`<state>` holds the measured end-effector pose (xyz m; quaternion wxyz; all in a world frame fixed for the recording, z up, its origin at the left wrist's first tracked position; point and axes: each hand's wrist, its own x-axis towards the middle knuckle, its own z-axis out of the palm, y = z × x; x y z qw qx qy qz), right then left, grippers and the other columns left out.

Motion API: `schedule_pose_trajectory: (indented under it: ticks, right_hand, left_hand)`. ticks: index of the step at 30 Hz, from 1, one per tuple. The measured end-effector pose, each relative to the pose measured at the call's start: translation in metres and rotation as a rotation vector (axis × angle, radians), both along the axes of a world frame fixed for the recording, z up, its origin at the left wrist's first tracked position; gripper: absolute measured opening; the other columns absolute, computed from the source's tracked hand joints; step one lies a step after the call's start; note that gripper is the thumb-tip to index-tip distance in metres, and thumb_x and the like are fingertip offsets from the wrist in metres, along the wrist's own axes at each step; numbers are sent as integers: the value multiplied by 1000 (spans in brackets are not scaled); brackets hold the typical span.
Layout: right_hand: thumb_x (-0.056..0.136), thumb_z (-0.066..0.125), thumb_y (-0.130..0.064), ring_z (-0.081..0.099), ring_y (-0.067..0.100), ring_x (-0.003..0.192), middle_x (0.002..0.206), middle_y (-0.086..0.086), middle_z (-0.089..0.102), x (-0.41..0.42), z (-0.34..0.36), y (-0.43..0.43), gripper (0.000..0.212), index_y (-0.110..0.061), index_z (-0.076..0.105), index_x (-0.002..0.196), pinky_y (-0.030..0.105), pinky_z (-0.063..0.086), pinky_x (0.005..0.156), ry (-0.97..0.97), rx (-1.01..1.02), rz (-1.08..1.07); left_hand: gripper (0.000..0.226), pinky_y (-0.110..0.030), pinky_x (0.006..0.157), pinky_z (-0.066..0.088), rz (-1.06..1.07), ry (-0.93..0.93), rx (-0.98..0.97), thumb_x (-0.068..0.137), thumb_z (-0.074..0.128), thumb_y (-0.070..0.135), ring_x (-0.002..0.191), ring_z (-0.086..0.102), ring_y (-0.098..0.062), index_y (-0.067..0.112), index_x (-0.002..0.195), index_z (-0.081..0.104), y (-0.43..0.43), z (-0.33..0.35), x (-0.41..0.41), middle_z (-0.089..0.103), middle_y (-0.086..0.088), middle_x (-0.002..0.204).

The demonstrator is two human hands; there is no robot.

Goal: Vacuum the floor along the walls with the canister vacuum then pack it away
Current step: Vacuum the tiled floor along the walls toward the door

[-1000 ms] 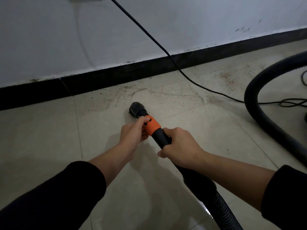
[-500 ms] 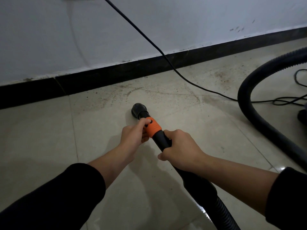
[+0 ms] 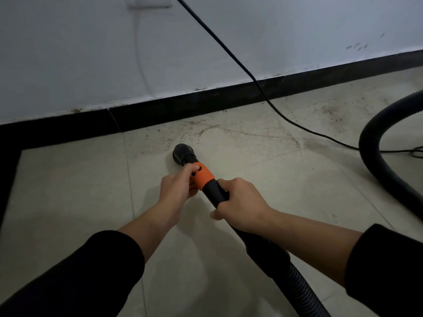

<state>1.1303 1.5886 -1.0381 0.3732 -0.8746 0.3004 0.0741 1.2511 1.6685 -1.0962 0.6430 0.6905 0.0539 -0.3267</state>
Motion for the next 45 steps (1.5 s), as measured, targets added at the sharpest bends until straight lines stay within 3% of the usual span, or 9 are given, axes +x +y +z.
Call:
schedule_pose_trajectory:
  ticks: [10, 18, 27, 34, 42, 45]
  right_hand:
    - [72, 75, -16, 57, 20, 64, 73, 5, 60, 40, -8, 29, 25, -12, 61, 92, 27, 44, 55, -19, 36, 115]
    - [74, 74, -14, 50, 14, 58, 69, 1, 55, 67, -12, 43, 22, -12, 59, 89, 23, 34, 47, -42, 77, 192]
    - [75, 72, -12, 52, 22, 67, 72, 3, 54, 96, -18, 51, 19, -12, 57, 87, 20, 33, 46, -89, 60, 210]
    - [77, 72, -16, 53, 21, 68, 73, 2, 53, 112, -23, 53, 22, -11, 57, 91, 20, 34, 48, -100, 78, 226]
    - [87, 65, -26, 49, 21, 73, 79, 1, 49, 119, -25, 51, 25, -15, 44, 94, 21, 31, 51, -139, 106, 266]
    - [88, 65, -25, 47, 20, 73, 82, 1, 46, 120, -28, 51, 24, -16, 43, 91, 20, 30, 51, -161, 77, 247]
  left_hand:
    - [18, -39, 81, 55, 155, -52, 68, 81, 70, 28, 80, 64, -23, 10, 83, 68, 42, 3, 24, 69, -14, 92]
    - [12, -32, 72, 54, 180, -88, 115, 85, 67, 24, 81, 63, -24, 12, 83, 63, 66, 8, 51, 67, -14, 91]
    - [13, -29, 66, 51, 180, -100, 135, 85, 66, 18, 72, 59, -21, 8, 90, 60, 73, 10, 83, 62, -9, 82]
    - [8, -28, 65, 49, 230, -86, 80, 84, 66, 15, 70, 57, -20, 12, 81, 59, 72, 4, 97, 61, -9, 80]
    - [6, -33, 75, 53, 207, -89, 39, 83, 66, 15, 81, 62, -23, 13, 85, 61, 65, 0, 112, 64, -12, 88]
    - [8, -32, 72, 53, 186, -81, 30, 84, 66, 15, 83, 63, -24, 11, 89, 62, 62, -2, 117, 65, -12, 90]
